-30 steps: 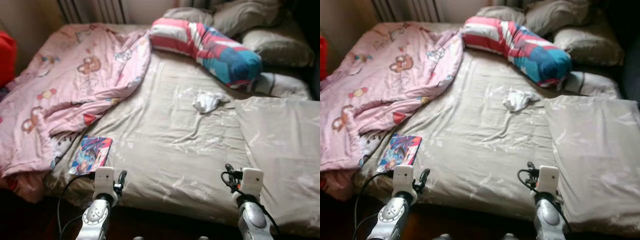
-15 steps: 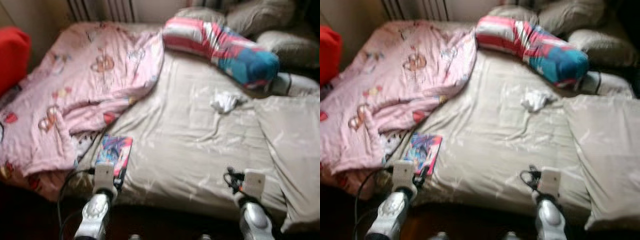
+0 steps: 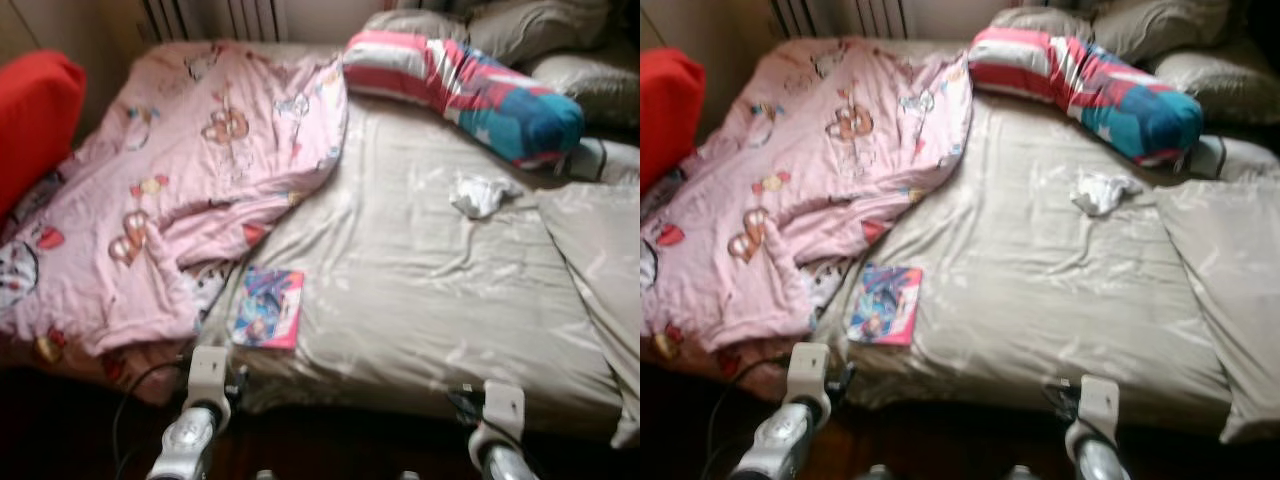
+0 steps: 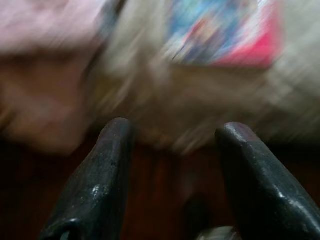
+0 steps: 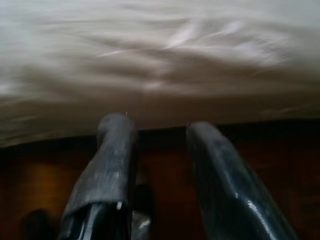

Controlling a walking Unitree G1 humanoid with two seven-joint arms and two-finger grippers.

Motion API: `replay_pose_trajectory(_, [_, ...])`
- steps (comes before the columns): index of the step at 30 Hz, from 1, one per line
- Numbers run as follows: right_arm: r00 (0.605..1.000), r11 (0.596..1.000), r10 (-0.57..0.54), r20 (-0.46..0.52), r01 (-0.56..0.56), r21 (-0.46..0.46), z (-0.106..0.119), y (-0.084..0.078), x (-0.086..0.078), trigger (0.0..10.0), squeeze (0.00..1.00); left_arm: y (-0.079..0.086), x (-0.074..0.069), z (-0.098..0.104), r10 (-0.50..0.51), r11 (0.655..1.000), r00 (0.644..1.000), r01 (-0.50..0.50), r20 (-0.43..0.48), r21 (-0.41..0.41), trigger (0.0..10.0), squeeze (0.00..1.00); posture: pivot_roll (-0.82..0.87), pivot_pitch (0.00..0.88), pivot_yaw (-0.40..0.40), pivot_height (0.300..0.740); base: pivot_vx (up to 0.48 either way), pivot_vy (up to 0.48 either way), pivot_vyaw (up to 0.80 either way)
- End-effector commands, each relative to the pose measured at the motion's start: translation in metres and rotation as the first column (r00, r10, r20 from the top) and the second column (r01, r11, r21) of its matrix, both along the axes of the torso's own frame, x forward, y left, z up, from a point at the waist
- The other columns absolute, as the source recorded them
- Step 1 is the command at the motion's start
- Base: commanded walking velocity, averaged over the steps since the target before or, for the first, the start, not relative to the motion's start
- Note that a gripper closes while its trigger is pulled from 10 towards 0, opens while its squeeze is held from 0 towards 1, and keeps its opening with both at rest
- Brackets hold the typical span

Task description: Clean up the room

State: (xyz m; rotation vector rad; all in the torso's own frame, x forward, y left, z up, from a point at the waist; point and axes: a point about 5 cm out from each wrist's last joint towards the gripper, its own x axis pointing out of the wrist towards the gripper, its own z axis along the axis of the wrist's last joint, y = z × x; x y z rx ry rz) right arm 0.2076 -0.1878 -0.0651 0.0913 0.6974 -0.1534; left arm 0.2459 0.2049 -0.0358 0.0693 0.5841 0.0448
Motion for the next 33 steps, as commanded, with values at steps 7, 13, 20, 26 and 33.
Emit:
replay_pose_trajectory(7, [0.986,0.998,0.028,-0.163,-0.038,-0.058,-0.020,-0.004,-0.036,10.0,0.00,0.005,-0.035,-0.027,0.054,0.998,0.982,-0.050,-0.182,0.025,10.0,0.00,-0.08,0.137,0.044,0.740,0.000,0.359,0.00])
replay_pose_trajectory(13, [0.974,0.996,0.056,-0.218,-0.070,-0.056,-0.027,-0.002,-0.050,10.0,0.00,0.004,-0.043,-0.032,0.046,0.999,0.976,-0.042,-0.215,0.022,10.0,0.00,-0.08,0.126,0.040,0.740,0.000,0.360,0.00])
replay_pose_trajectory(20, [0.975,0.996,0.060,-0.213,-0.073,-0.054,-0.027,0.000,-0.050,10.0,0.00,0.007,-0.044,-0.032,0.049,0.999,0.973,-0.045,-0.226,0.020,10.0,0.00,-0.08,0.111,0.045,0.740,0.000,0.359,0.00])
replay_pose_trajectory(26, [0.977,0.997,0.047,-0.208,-0.060,-0.056,-0.026,-0.002,-0.047,10.0,0.00,0.007,-0.051,-0.036,0.050,0.999,0.967,-0.046,-0.250,0.021,10.0,0.00,-0.08,0.099,0.049,0.740,0.000,0.361,0.00])
replay_pose_trajectory(33, [0.976,0.997,0.017,-0.218,-0.032,-0.064,-0.026,-0.006,-0.050,10.0,0.00,0.005,-0.055,-0.039,0.048,0.999,0.963,-0.045,-0.265,0.020,10.0,0.00,-0.09,0.089,0.049,0.740,0.000,0.357,0.00])
